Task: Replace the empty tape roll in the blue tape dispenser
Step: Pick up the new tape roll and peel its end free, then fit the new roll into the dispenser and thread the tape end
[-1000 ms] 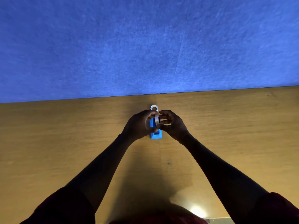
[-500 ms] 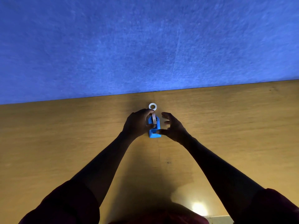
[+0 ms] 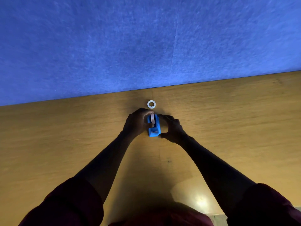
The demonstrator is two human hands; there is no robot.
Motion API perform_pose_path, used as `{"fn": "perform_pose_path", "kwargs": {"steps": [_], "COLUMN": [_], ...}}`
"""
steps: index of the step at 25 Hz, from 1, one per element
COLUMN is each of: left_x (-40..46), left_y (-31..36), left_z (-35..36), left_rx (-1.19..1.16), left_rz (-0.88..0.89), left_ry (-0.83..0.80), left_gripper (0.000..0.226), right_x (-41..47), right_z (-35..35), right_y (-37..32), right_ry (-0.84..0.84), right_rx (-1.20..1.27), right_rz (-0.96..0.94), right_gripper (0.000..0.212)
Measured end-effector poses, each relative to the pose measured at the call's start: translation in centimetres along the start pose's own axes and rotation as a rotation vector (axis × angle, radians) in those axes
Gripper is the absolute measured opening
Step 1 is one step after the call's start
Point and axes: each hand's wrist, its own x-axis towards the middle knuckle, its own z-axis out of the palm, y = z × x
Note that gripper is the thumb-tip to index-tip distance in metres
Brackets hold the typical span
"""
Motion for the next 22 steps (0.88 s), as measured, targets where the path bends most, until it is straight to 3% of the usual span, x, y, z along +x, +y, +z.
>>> {"fn": "perform_pose_path", "kwargs": {"steps": [8, 16, 22], "left_x": [0.0, 0.4, 0.3], "left_y": [-0.2, -0.4, -1.6], "left_z": [0.7, 0.9, 0.9], "left_rx": [-0.008, -0.025, -0.13], "left_rz": [-0.036, -0.029, -0.103], "left_ry": [0.012, -0.074, -0.149], "left_gripper": [0.057, 0.06, 0.084], "right_x": [1.0, 1.2, 1.1], "right_z": [0.7, 0.9, 0.4], "right_y": [0.7, 1.1, 1.2], "right_ry": [0.017, 0.021, -0.012], "right_rx": [0.041, 0.042, 0.032], "right_rz": [0.05, 0.044, 0.039], "right_gripper": [0.094, 0.093, 0.096]}}
